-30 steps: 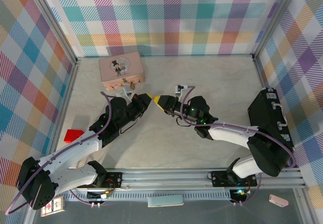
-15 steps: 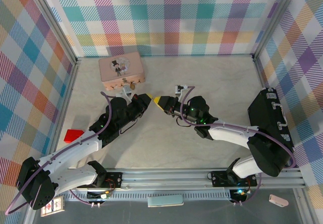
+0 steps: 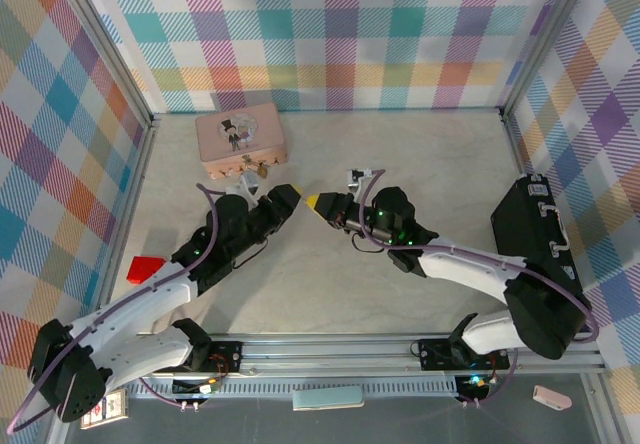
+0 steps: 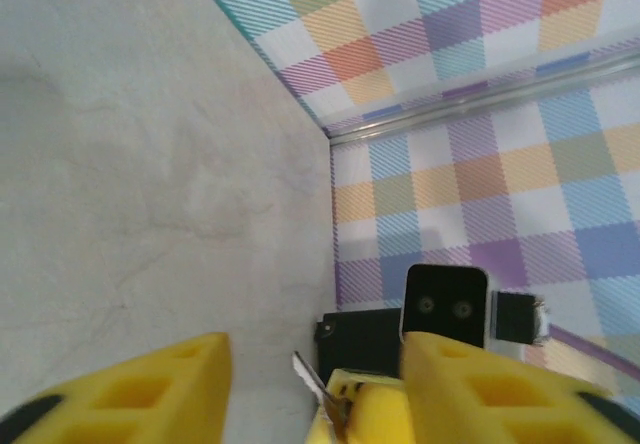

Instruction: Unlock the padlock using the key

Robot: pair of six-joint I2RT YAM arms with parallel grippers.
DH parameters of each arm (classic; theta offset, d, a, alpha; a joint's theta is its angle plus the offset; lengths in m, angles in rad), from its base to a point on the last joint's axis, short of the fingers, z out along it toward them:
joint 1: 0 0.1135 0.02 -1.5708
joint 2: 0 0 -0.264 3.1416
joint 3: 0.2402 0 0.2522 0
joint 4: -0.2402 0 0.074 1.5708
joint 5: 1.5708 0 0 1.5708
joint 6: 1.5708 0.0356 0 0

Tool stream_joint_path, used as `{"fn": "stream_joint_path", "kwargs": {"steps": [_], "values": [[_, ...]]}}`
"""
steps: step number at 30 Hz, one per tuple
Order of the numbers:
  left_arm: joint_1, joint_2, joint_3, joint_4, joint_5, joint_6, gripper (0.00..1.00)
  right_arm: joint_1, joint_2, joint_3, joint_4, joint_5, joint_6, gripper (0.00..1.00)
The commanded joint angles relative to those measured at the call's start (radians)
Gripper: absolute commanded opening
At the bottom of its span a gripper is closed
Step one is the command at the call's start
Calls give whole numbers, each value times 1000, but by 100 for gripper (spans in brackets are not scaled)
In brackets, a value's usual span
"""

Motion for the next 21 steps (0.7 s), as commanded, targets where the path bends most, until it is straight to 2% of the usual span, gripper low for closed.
{"fn": "stream_joint_path", "kwargs": {"steps": [1, 5, 9, 14, 17, 21], "values": [[73, -72, -6, -60, 91, 115, 57, -16, -56, 35, -155, -8, -179, 0], [157, -68, 21, -124, 243, 192, 62, -18, -94, 20, -162, -22, -306, 0], [173, -27, 32, -101, 365, 219, 62, -18, -111, 8, -96, -63, -395, 0], [171, -4, 26, -12, 437, 204, 62, -17, -77, -7, 51, -144, -449, 0], [167, 7, 16, 36, 466, 190, 61, -16, -55, -29, 147, -151, -451, 0], [158, 19, 11, 75, 501, 181, 59, -10, -41, -19, 157, -169, -484, 0]]}}
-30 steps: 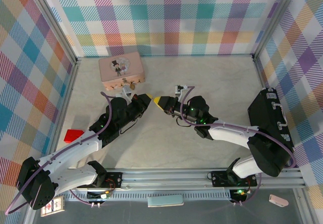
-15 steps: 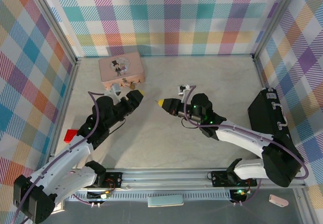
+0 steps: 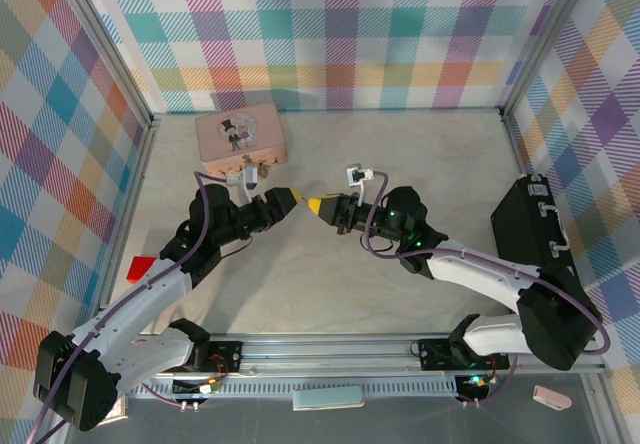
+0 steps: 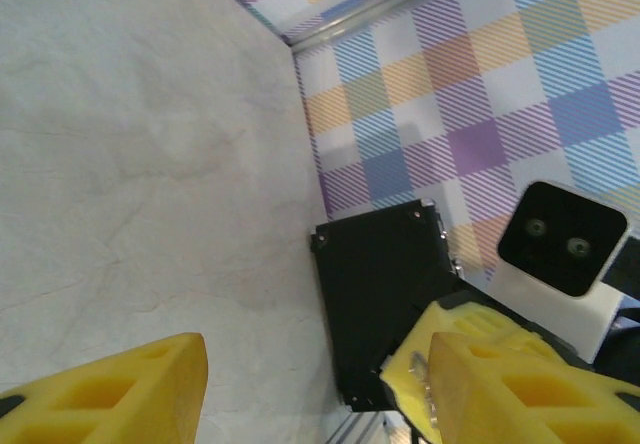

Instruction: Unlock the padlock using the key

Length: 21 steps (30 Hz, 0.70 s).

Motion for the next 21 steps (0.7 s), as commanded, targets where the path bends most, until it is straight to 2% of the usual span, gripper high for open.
{"fn": "stream_joint_path", "kwargs": {"steps": [1, 7, 15, 21], "values": [[-9, 4, 7, 81, 70, -1, 59, 6, 13, 1, 76, -42, -63, 0], [-11, -1, 11, 105, 88, -7, 53, 6, 20, -4, 63, -46, -65, 0], [-12, 18, 21, 120, 105, -19, 32, 7, 36, 14, 59, -76, -51, 0], [-15, 21, 26, 119, 113, -19, 24, 6, 34, 17, 48, -74, -47, 0]]}}
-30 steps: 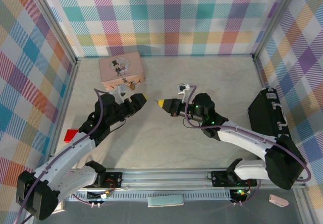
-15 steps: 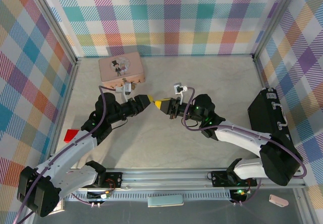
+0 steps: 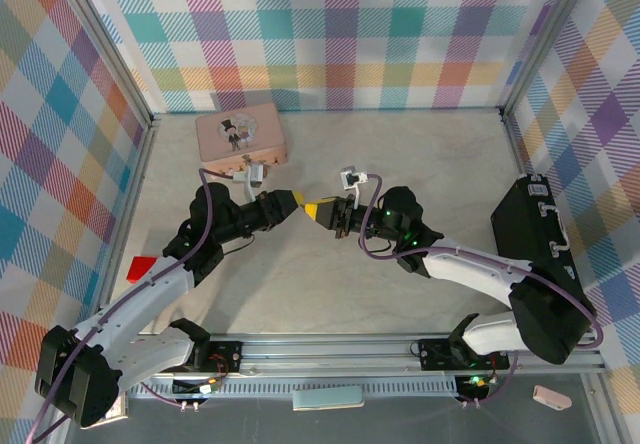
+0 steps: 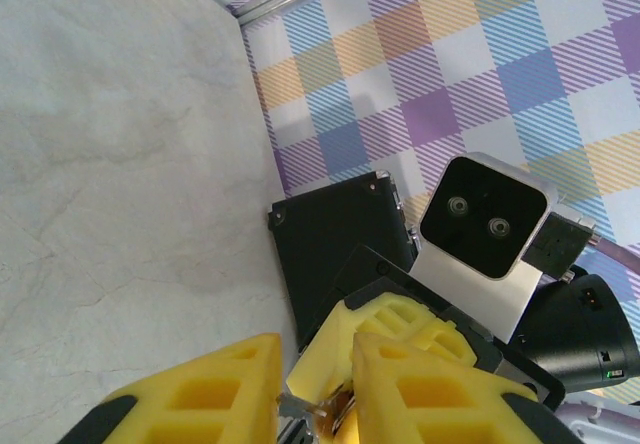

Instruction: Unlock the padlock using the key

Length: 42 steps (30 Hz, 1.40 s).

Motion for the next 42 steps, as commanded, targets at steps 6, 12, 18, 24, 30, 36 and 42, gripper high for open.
{"fn": "stream_joint_path", "kwargs": {"steps": [6, 12, 18, 24, 30, 36, 42], "values": [[-11, -1, 27, 36, 25, 5, 17, 5, -13, 17, -2, 7, -14, 0], [-15, 0, 29, 35, 20, 8, 10, 5, -13, 17, -12, 22, -4, 0], [-31, 8, 32, 28, -4, 11, 1, 3, -11, 23, -18, 39, 34, 0], [-57, 2, 10, 75, -82, -14, 0, -8, 28, 5, 121, 39, 222, 26], [-76, 19, -3, 139, -104, -38, 0, -16, 110, 6, 297, -2, 363, 39], [-80, 12, -4, 122, -122, -30, 0, -17, 108, 1, 305, -6, 357, 40], [-80, 7, -7, 93, -152, -20, 0, -18, 86, -5, 288, -7, 350, 32]]}}
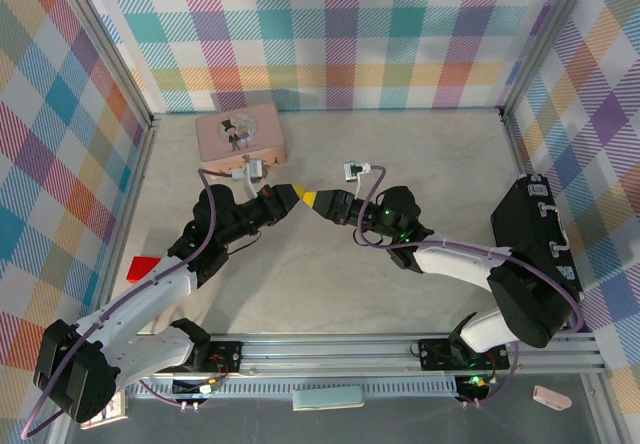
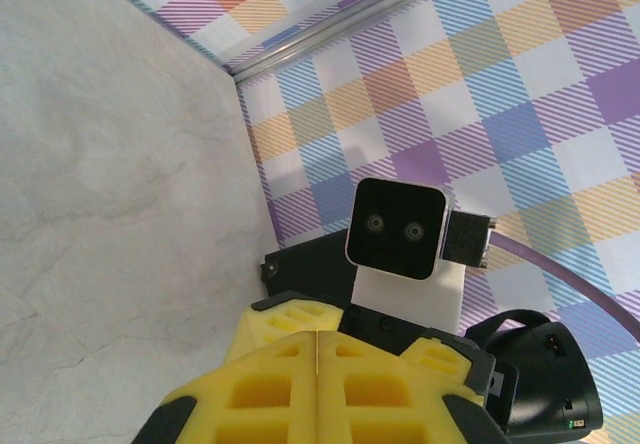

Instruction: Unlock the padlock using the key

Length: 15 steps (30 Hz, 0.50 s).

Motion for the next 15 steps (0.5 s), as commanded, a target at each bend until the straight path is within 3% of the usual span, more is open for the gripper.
{"fn": "stream_joint_path", "kwargs": {"steps": [1, 11, 15], "values": [[-20, -10, -8, -6, 1, 14, 0, 2, -23, -5, 53, -23, 12, 31], [-19, -34, -16, -53, -51, 21, 0, 3, -48, -8, -10, -26, -12, 20], [-19, -44, -14, -66, -66, 26, 0, 2, -59, -11, -37, -25, -20, 21]]}}
